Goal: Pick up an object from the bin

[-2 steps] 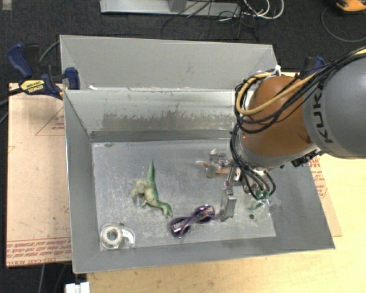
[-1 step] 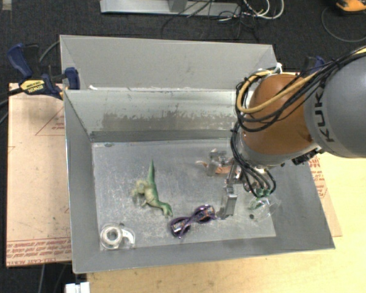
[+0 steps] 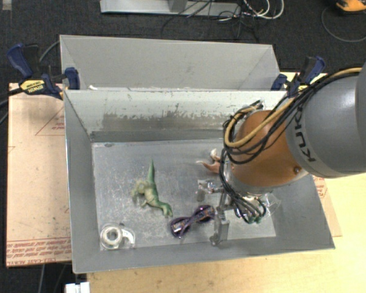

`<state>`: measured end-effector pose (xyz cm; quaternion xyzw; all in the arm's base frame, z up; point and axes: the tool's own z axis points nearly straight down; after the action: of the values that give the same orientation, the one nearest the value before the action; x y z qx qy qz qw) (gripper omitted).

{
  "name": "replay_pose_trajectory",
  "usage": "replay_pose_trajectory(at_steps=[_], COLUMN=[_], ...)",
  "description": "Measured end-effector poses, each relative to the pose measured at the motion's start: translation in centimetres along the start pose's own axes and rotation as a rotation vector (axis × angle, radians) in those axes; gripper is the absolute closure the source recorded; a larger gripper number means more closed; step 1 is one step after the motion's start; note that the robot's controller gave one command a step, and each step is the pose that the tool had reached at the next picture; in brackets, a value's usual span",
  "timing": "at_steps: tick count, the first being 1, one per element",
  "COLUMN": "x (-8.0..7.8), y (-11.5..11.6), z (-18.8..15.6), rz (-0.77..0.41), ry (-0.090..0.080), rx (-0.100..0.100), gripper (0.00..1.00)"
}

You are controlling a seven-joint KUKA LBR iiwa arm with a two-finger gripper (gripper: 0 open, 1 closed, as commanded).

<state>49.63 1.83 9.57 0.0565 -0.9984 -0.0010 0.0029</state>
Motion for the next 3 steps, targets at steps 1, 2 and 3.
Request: replay_pose_trajectory(at_steps=[1, 2, 3], x=[-1.56, -1.55, -1.56], y=[1.93, 1.92, 1.92], z=[1.98, 1.99, 1.97], rz=[0.219, 0.219, 0.219], ry=[-0.007, -0.007, -0.007], rx=[-0.001, 0.000, -0.001], gripper=[1.00, 0.00, 1.00])
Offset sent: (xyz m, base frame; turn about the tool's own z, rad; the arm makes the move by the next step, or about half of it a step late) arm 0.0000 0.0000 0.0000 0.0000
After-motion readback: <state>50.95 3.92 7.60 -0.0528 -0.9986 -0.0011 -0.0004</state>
